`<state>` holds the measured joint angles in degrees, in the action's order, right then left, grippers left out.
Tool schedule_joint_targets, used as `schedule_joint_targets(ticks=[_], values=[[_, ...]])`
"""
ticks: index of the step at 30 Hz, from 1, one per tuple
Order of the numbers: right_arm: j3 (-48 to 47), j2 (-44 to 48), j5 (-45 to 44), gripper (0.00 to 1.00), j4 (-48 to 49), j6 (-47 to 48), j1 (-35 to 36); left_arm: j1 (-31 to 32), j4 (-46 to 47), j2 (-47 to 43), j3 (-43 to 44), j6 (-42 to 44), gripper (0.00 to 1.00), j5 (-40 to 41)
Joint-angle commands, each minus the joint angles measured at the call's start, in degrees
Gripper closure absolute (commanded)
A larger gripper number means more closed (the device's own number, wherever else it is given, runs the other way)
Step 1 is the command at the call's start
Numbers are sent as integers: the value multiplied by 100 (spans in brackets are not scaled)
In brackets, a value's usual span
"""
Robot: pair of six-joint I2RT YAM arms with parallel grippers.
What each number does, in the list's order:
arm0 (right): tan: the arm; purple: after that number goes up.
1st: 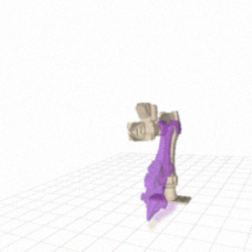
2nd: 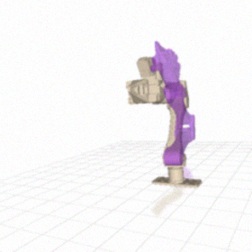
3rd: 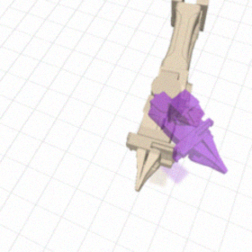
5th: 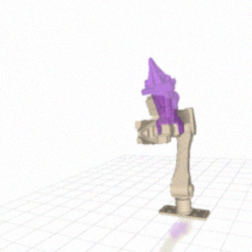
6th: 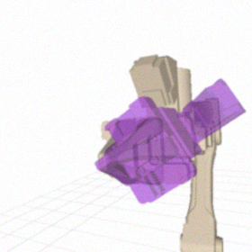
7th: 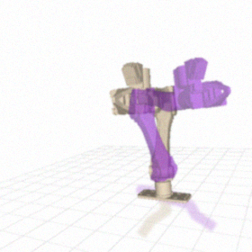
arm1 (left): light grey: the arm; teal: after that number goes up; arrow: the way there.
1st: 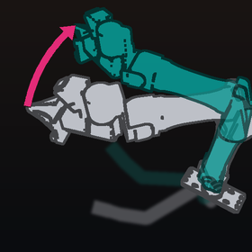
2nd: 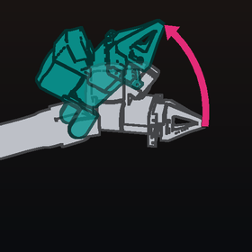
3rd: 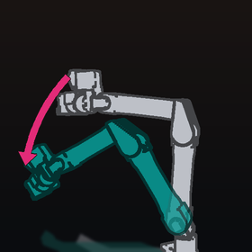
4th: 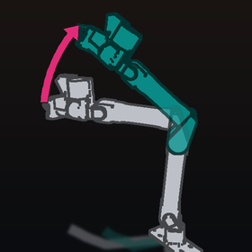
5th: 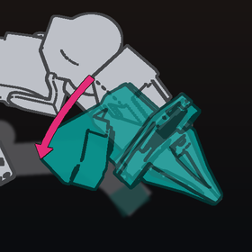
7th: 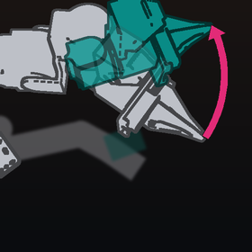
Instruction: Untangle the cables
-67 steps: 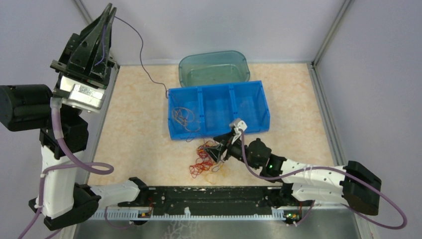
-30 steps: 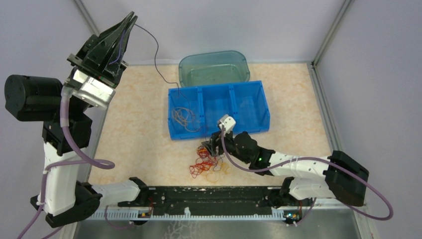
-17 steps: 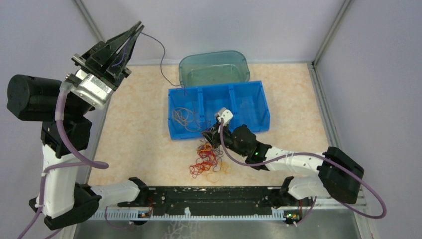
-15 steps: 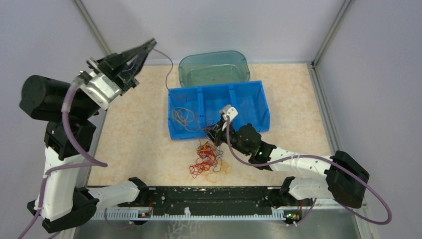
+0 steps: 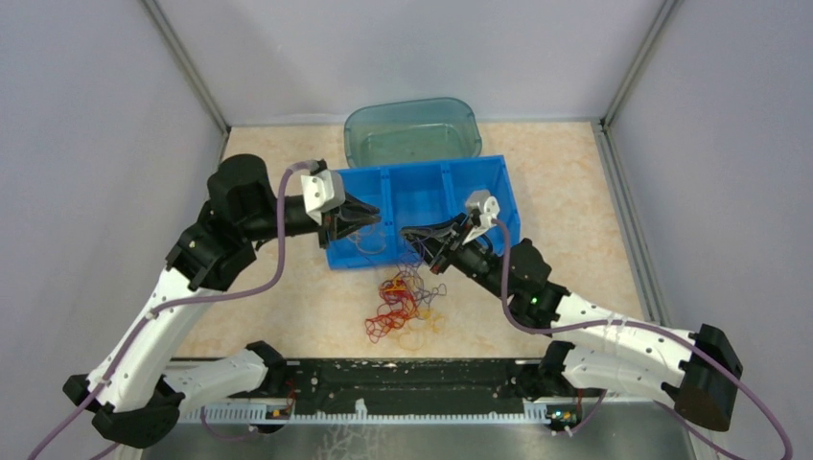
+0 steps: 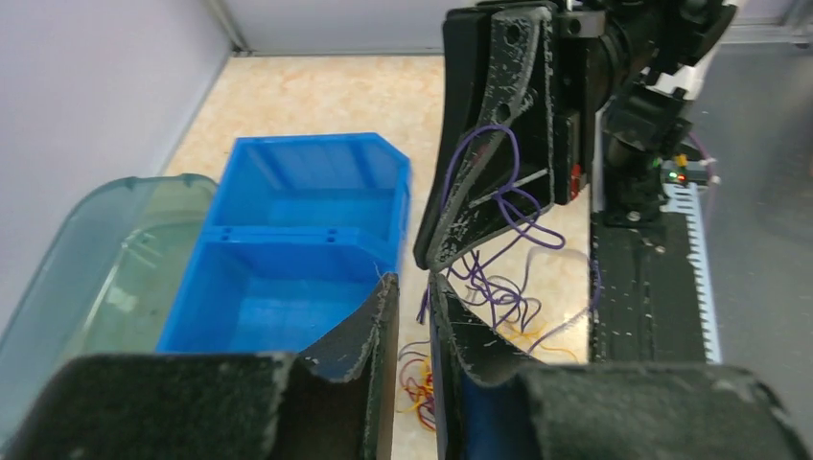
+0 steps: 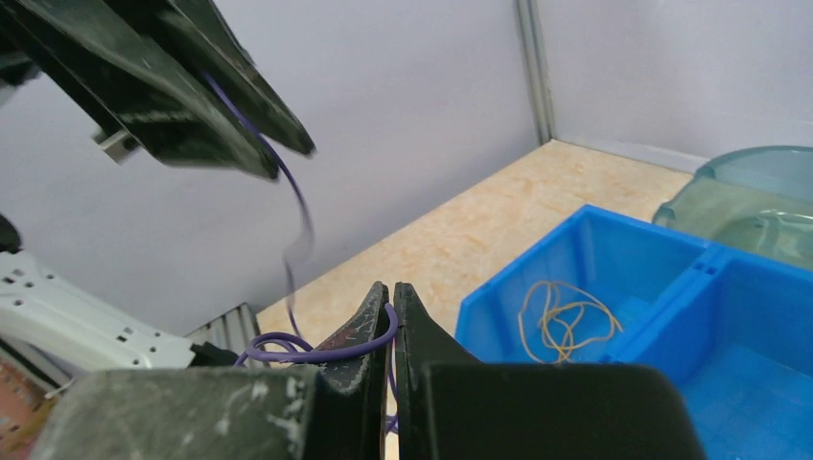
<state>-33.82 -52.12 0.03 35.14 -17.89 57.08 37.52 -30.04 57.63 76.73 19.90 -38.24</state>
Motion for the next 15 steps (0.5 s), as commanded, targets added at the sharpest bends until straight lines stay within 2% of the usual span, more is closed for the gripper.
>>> schedule_joint_targets(ticks=[1, 4, 11, 15], values=[[-230, 92, 528, 100, 246, -250, -50, 10, -265, -1, -30, -100, 74, -681], [-261, 35, 775, 100, 215, -293, -52, 14, -581, 178, 68, 129, 68, -987], [-386, -107, 952, 100, 212, -388, -49, 10, -916, 321, -56, 493, 65, -1232], [-462, -177, 987, 100, 346, -490, -50, 10, -779, 192, -408, 359, 52, -1465]])
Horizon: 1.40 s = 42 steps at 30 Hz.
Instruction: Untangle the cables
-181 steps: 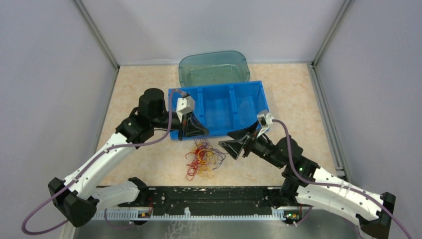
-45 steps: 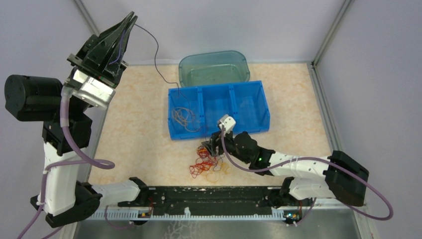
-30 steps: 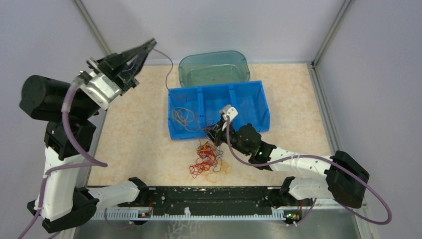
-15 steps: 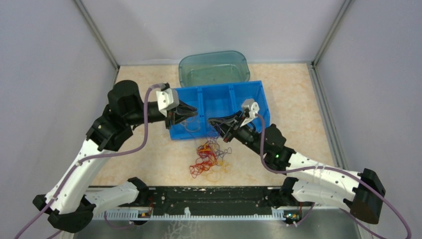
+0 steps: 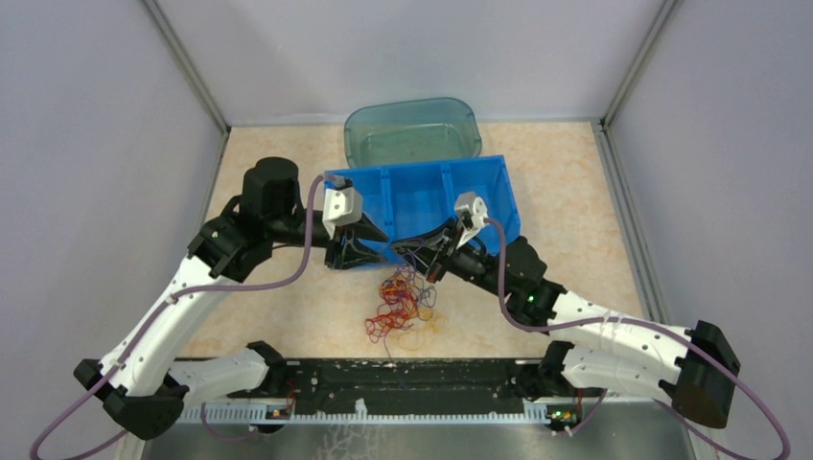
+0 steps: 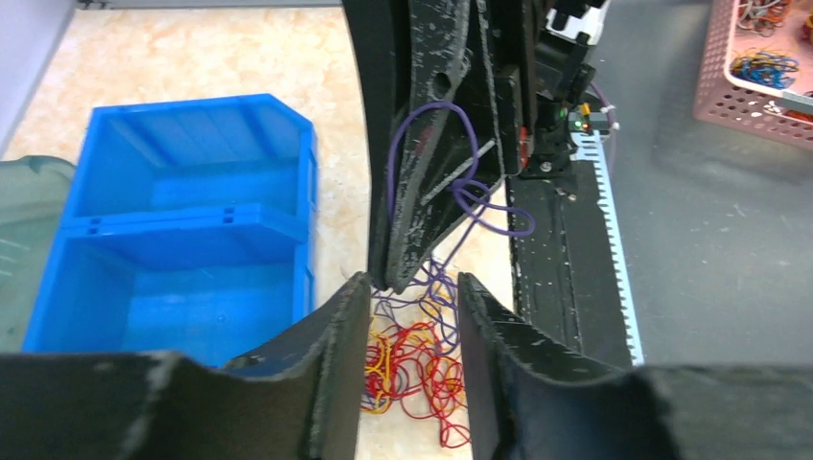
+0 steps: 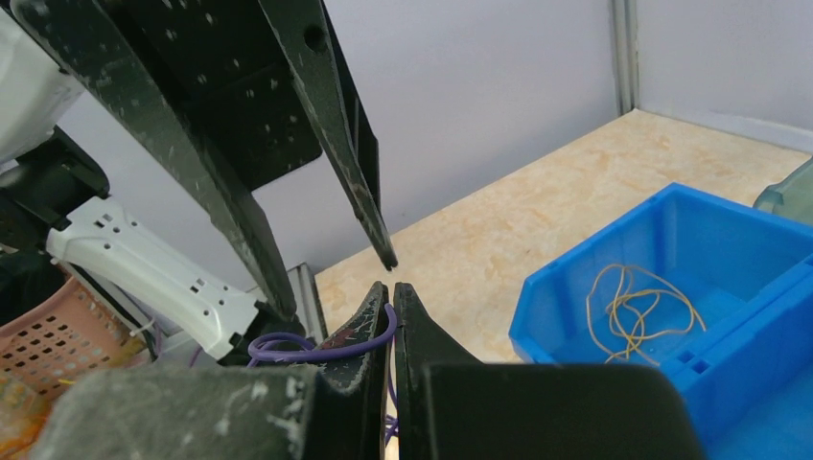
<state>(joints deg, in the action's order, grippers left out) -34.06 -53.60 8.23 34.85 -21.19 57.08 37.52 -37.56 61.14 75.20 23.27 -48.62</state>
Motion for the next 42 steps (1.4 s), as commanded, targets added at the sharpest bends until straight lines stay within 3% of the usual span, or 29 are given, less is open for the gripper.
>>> schedule_joint_targets(ticks=[1, 16, 29, 33, 36, 42], values=[[-457, -42, 196, 100, 426, -204, -51, 10, 62, -190, -343, -86, 50, -448], [-566, -291, 534, 100, 796, -611, -50, 11, 1238, -222, -792, -1594, 55, -686], [-540, -402, 588, 100, 1190, -867, -41, -82, 2020, -263, -1236, -2783, 66, -691], [-502, -413, 617, 100, 1168, -868, -39, -163, 2130, -312, -1202, -2964, 75, -711], [-483, -418, 693, 83, 1151, -854, -39, -187, 2107, -356, -1225, -2961, 82, -693], [-395, -287, 792, 52, 851, -779, -28, -227, 1971, -406, -1233, -2785, 87, -659]])
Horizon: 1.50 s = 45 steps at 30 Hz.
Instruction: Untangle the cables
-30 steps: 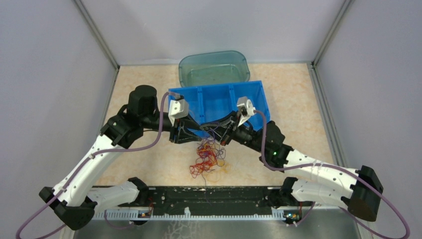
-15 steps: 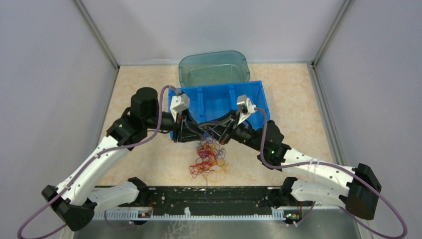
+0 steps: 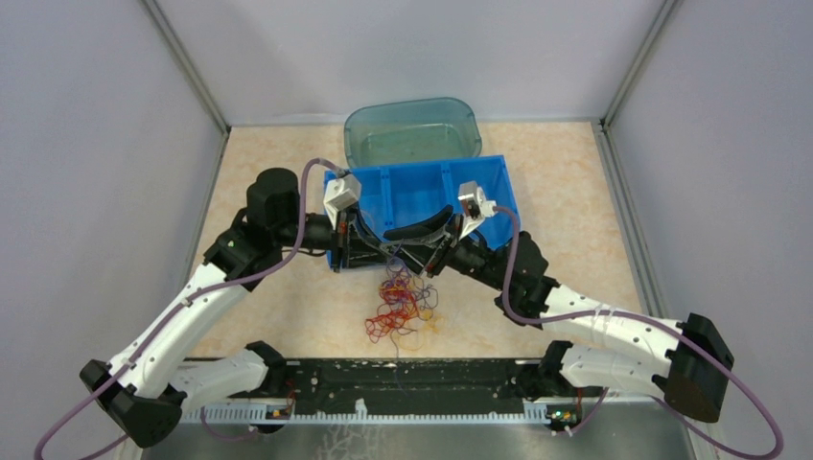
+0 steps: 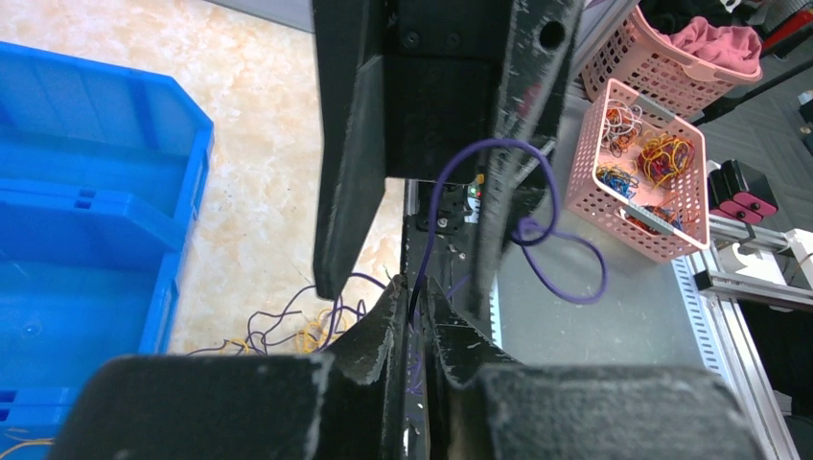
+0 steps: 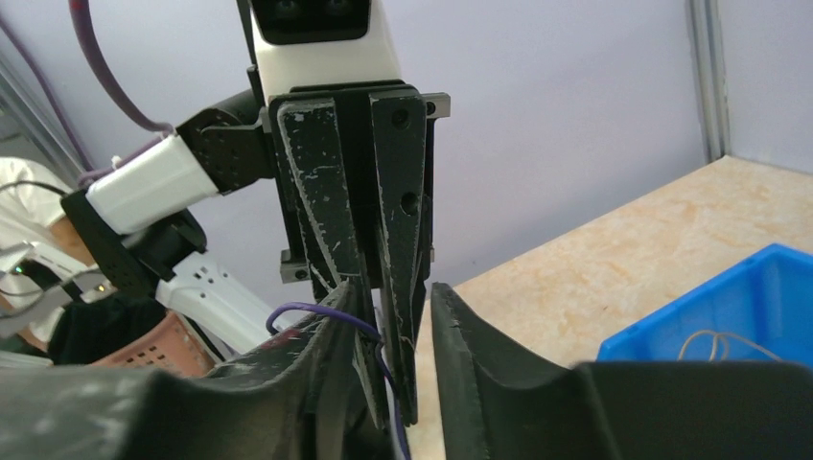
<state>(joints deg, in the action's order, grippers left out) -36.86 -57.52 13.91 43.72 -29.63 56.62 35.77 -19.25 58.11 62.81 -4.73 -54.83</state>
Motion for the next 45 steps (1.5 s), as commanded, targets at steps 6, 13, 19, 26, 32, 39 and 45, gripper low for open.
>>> schedule_joint_targets(ticks=[6, 13, 19, 26, 32, 39, 45], values=[[82, 459, 67, 48, -498, 206, 9, -52, 35, -91, 235, 285, 92, -54], [276, 365, 206, 49, -360, 168, 11, -52, -39, -54, 508, 300, 95, -187], [11, -192, 445, 52, 113, -25, 10, -52, 88, -11, 524, 177, 96, -261], [-141, -834, 457, 63, 321, -70, 152, -52, 128, 88, 841, 96, 98, -293], [348, -1080, -75, 65, 385, 30, 207, -52, 78, 296, 1716, 24, 99, -365], [893, -1246, -526, 60, 480, 70, 213, -52, -221, 622, 3317, 386, 100, -134], [1370, -1429, -775, 57, 757, -102, 209, -52, -68, 817, 4479, 822, 100, 518]])
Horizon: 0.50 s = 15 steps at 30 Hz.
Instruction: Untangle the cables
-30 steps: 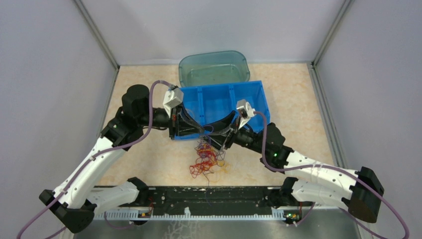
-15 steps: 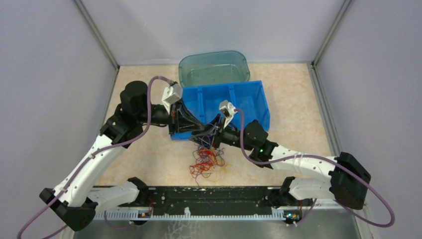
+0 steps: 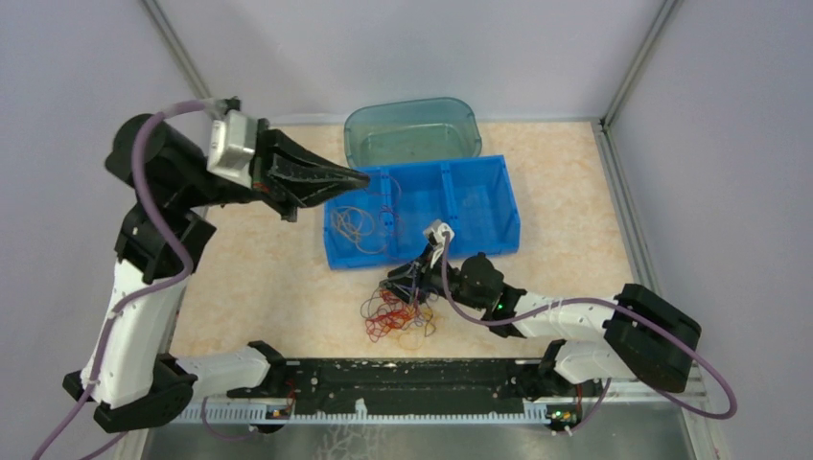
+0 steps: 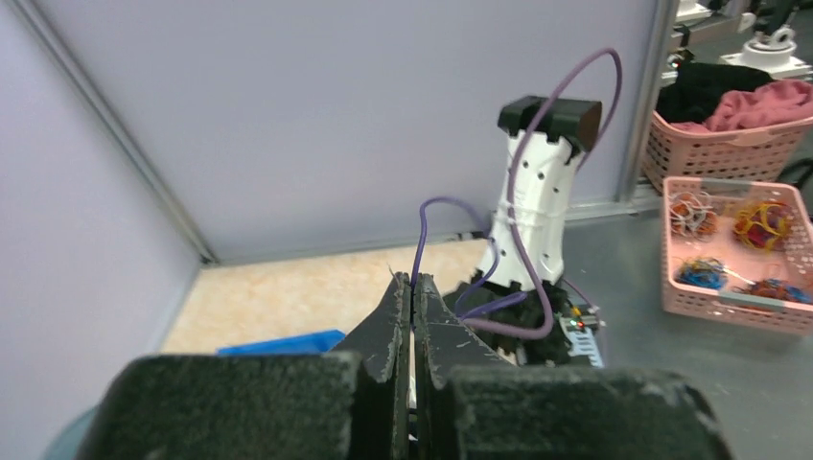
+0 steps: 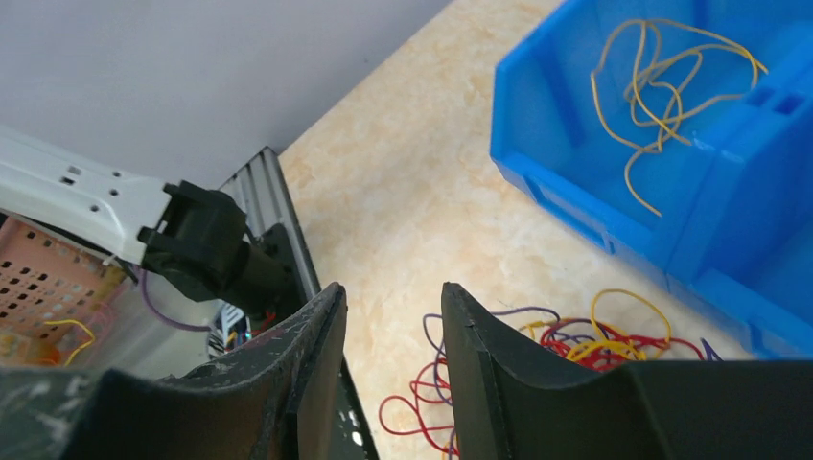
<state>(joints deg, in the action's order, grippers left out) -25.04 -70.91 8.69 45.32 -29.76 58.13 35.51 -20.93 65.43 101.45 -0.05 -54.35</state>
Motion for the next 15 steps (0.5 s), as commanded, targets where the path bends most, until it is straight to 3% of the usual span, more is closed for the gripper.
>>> schedule_joint_targets(ticks=[1, 7, 10, 12, 15], values=[[254, -109, -260, 58, 636, -129, 58, -26, 174, 115, 753, 436, 100, 666], [536, 482, -868, 51, 251, -203, 50, -24, 568, 229, 1163, 1068, 100, 1568], [385, 1280, -1638, 43, -517, 21, -9, -26, 618, 274, 1139, 1245, 100, 1648], [78, 1723, -2360, 32, -1354, 312, -65, -26, 750, 286, 1063, 1245, 100, 1697], [-421, 2194, -3166, 30, -2361, 817, -156, -25, 1043, 307, 891, 1211, 100, 1788]])
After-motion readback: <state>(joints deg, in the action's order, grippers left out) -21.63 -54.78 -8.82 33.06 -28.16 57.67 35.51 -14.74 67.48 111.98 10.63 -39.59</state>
